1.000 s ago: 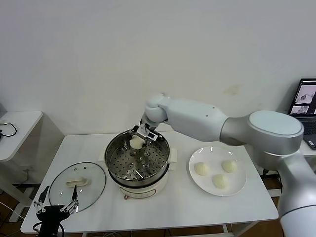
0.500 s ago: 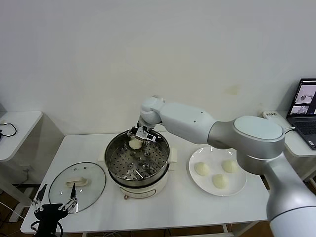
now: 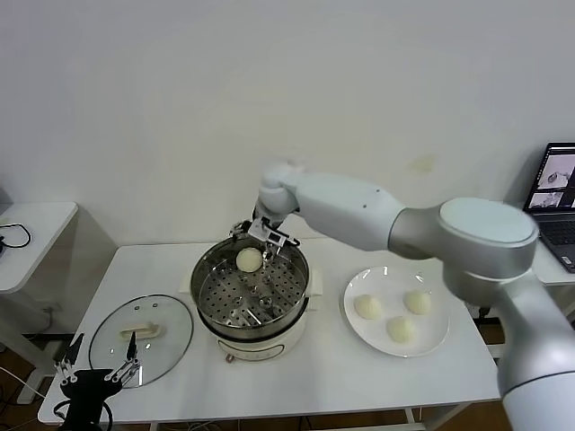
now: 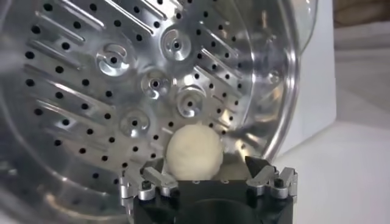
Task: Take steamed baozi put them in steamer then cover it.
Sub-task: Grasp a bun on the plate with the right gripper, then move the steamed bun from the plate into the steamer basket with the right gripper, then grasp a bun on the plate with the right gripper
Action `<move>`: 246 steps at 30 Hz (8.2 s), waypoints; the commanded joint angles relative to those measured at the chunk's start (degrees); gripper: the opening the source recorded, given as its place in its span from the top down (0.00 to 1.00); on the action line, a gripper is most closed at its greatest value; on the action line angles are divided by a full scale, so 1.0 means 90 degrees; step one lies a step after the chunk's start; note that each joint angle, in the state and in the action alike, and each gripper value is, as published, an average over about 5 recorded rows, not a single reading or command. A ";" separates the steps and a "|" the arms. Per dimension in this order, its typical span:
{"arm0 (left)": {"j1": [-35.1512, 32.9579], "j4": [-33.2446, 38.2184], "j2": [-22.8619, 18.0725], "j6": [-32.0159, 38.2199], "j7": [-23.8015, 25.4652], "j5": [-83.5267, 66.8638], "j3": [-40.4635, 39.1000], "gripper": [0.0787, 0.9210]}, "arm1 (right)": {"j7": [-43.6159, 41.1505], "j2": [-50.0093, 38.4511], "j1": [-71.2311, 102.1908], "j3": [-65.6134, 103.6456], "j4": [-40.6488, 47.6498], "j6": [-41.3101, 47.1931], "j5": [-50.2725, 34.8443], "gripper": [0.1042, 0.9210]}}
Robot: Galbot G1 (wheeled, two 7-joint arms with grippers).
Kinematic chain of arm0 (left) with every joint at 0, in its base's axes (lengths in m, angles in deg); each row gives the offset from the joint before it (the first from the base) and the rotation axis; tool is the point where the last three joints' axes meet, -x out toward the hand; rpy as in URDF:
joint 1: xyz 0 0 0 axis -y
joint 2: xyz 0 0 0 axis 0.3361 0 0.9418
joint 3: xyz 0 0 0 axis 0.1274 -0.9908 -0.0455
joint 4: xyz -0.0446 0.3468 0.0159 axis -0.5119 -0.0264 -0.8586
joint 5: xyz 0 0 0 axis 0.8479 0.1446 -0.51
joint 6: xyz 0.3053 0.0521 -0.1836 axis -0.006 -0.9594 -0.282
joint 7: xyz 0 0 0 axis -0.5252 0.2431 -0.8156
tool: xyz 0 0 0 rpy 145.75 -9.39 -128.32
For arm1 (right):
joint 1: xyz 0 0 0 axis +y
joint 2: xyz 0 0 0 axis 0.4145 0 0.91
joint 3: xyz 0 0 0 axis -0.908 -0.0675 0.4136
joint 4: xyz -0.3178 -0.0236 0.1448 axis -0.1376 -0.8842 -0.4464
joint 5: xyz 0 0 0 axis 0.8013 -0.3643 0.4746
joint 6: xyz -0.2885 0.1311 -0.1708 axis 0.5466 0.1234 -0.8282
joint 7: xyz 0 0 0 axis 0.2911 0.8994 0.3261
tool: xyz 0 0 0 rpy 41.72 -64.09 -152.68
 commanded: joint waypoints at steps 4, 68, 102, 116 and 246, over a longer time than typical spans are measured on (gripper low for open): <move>0.0101 -0.0052 0.0148 -0.0056 0.0035 -0.0078 0.0096 0.12 | -0.0623 -0.1396 -0.0644 0.0088 -0.1587 0.1846 -0.1273 0.12; 0.0601 -0.0516 0.0422 -0.0182 0.0181 -0.0051 0.0204 0.12 | -0.0020 -0.3091 0.3610 0.2412 -0.0937 0.3085 0.0922 0.12; 0.0610 -0.0508 0.0382 -0.0171 0.0150 -0.0110 0.0255 0.12 | -0.0531 -0.3964 0.1331 0.1535 -0.2092 0.3570 -0.0478 0.42; 0.0663 -0.0480 0.0423 -0.0169 0.0132 -0.0128 0.0250 0.12 | -0.0054 -0.3071 -0.1047 0.0286 -0.2876 0.4578 -0.2735 0.40; 0.0488 -0.0250 0.0176 -0.0135 0.0115 0.0674 0.0167 0.12 | -0.0569 -0.4787 0.4645 0.3374 -0.2468 0.3198 0.1387 0.12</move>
